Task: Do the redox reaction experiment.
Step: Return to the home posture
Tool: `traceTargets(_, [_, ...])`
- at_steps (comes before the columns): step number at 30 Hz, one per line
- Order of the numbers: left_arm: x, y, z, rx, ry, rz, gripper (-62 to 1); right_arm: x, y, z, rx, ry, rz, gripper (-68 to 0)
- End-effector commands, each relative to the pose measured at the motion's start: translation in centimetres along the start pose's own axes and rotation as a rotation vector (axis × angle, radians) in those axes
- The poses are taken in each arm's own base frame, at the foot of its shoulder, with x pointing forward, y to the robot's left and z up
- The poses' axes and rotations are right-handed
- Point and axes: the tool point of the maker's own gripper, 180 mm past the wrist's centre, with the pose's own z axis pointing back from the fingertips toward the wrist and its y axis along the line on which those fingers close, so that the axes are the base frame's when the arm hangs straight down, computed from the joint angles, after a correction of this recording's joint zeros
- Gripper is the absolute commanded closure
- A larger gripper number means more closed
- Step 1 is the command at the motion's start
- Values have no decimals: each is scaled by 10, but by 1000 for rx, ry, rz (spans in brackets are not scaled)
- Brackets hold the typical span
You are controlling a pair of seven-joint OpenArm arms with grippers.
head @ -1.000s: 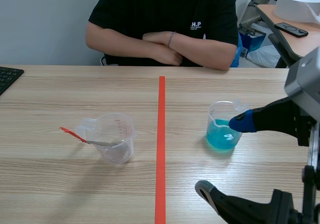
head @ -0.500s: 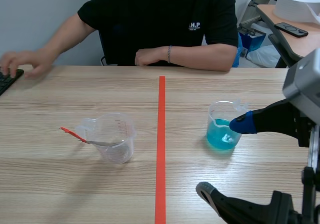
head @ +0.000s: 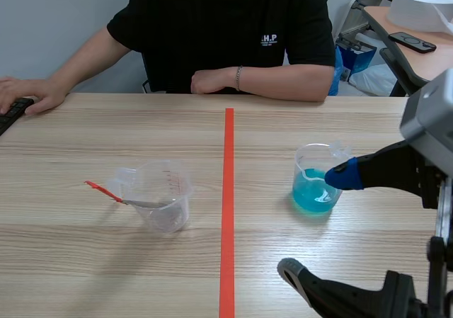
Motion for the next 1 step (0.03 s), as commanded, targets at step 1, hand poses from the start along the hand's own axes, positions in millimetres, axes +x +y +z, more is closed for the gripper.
traceTargets(1, [11,11,-3,53,-51,14,-623,8,-3,0,-3,-31,9,-679])
